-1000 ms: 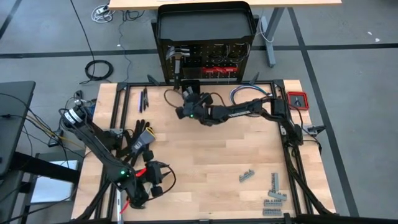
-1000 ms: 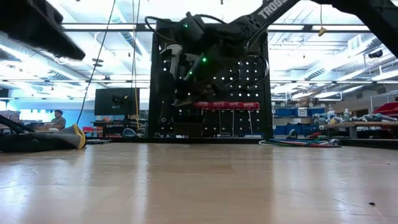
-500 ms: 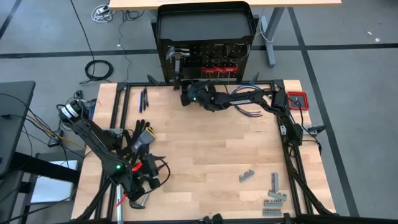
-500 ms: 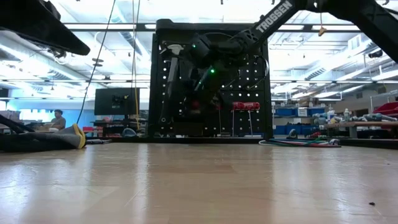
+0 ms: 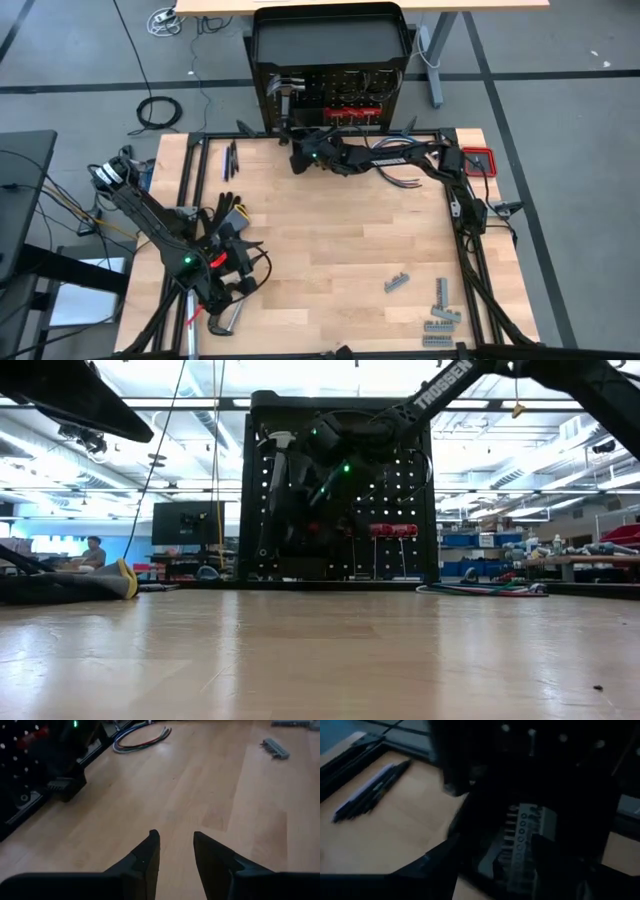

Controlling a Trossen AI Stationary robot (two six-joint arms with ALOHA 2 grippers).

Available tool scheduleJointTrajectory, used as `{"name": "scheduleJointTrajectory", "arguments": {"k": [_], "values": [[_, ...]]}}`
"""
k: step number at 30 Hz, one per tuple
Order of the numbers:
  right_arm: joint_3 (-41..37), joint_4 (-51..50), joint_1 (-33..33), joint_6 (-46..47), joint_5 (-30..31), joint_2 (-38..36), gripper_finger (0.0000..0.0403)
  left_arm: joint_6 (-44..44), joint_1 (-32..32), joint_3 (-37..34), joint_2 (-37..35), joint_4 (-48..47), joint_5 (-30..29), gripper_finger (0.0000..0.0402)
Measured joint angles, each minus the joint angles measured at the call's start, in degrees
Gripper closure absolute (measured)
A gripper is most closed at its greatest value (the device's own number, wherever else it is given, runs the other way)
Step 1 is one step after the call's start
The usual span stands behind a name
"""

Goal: Hang tools onto peg board
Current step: Put the gray terminal block into the black bin

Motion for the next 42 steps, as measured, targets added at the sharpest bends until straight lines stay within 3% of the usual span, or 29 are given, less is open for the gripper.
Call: {"name": "scheduleJointTrajectory", "arguments": {"k": [7, 10, 14, 18, 25, 29, 33, 42], "values": [[0.07, -11.72, 4.74, -8.61, 0.50, -4.88, 0.0164, -2.89, 0.14, 0.00, 0.00, 0.25, 0.03, 0.0277], [-2.80, -12.18, 8.29, -13.70, 6.17, -7.40, 0.0165, -2.92, 0.59, 0.00, 0.00, 2.20, -0.01, 0.0277], [-11.22, -6.25, 14.33, -22.27, 8.39, -12.42, 0.0165, -2.70, 1.37, 0.00, 0.00, 5.26, -0.13, 0.0277], [-22.32, 0.94, 20.69, -31.51, 0.93, -18.82, 0.0166, -2.22, 2.98, 0.02, 0.00, 8.77, -0.33, 0.0277], [-37.12, 5.57, 32.91, -31.98, 2.03, -26.80, 0.0169, 11.93, 7.49, 0.04, 1.23, 28.16, 0.83, 0.0277], [-39.71, 2.95, 41.21, -29.37, 2.20, -29.28, 0.0168, 23.47, 8.98, 0.04, 5.49, 46.39, 5.10, 0.0277], [-39.54, -8.30, 48.96, -20.02, 1.93, -31.85, 0.0167, 30.44, 9.60, 0.07, 12.36, 63.68, 8.14, 0.0277], [-40.82, -30.62, 65.82, 3.79, -2.03, -38.80, 0.0167, 31.97, 11.44, 0.37, 28.96, 91.30, 8.47, 0.0277]]}}
